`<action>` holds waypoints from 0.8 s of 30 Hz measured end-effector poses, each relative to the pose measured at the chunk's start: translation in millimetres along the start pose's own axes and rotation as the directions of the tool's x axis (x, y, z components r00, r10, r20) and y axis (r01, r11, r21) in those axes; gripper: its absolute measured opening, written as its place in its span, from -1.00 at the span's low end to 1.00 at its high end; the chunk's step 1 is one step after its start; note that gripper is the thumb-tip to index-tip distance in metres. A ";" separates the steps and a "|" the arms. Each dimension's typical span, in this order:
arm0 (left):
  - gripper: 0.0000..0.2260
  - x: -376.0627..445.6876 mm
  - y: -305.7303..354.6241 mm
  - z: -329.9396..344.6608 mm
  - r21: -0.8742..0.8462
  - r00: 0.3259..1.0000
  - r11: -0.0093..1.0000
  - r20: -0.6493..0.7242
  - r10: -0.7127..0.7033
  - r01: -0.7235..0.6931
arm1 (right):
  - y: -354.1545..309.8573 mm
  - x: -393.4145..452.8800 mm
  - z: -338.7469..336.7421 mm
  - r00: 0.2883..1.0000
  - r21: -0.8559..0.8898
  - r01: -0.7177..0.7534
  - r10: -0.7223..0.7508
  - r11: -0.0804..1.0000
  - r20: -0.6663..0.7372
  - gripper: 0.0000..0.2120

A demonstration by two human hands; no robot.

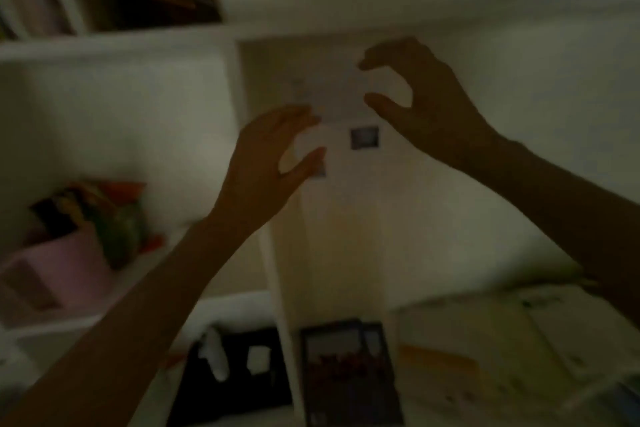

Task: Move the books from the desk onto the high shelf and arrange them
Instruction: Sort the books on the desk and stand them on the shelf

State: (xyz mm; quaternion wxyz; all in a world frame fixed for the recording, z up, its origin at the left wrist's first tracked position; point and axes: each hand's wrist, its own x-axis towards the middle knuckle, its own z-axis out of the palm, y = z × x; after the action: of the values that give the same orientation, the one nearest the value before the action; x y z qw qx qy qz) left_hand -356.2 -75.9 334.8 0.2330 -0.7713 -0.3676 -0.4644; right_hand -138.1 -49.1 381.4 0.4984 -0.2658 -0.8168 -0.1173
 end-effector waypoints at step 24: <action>-0.31 -272.7 205.6 419.8 0.351 0.027 0.487 0.789 -0.614 0.800 | 219.3 -479.9 11.7 -0.181 -0.265 -0.964 0.815 -0.036 0.551 -0.55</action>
State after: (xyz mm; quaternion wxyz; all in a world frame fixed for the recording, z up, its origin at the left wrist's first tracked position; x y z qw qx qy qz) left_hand -47.6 -4.9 -104.1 -0.3186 -0.6140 -0.7146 -0.1040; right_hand 147.6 -13.8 -60.9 0.1860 -0.7181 -0.4871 0.4610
